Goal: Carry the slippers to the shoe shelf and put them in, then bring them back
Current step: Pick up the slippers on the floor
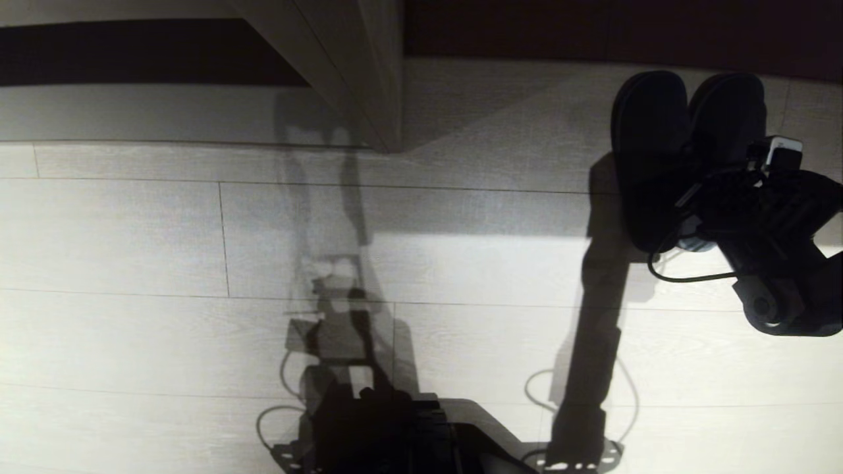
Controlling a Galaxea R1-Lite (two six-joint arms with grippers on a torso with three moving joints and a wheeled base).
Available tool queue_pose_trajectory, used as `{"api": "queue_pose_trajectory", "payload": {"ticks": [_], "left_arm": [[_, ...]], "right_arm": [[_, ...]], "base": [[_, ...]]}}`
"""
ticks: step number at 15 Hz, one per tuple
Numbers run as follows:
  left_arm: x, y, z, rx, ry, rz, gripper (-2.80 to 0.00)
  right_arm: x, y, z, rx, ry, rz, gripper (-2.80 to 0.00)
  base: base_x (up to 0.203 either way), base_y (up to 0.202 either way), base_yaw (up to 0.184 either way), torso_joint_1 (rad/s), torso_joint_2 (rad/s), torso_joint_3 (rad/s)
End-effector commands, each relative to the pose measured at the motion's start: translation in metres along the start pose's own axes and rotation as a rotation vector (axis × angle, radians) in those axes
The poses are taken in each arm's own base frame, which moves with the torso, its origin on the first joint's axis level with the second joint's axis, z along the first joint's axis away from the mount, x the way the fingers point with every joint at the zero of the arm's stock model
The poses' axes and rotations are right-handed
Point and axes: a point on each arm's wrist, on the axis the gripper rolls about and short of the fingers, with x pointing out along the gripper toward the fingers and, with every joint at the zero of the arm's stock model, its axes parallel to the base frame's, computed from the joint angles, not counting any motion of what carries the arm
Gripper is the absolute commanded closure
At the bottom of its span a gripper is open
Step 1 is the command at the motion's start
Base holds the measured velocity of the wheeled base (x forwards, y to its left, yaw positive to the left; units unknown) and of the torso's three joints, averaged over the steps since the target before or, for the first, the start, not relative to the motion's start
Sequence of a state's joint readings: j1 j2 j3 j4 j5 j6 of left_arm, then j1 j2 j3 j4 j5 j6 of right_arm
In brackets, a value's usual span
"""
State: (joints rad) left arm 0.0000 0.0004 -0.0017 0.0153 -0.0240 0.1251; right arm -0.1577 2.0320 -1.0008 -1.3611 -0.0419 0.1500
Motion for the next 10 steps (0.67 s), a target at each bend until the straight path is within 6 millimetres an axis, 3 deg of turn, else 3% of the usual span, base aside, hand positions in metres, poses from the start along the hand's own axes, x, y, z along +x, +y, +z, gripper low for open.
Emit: {"api": "queue_pose_trajectory", "payload": {"ticks": [1,10], "left_arm": [[0.0,0.0,0.0,0.001,0.0,0.0,0.0],[0.0,0.0,0.0,0.001,0.0,0.0,0.0]], "right_arm": [[0.006,0.0,-0.002,0.001,-0.016,0.008,-2.8],[0.022,0.001,-0.002,-0.023,-0.062,0.024,-2.8]], "base": [[0.0,0.0,0.0,0.0,0.0,0.0],[0.0,0.0,0.0,0.0,0.0,0.0]]}}
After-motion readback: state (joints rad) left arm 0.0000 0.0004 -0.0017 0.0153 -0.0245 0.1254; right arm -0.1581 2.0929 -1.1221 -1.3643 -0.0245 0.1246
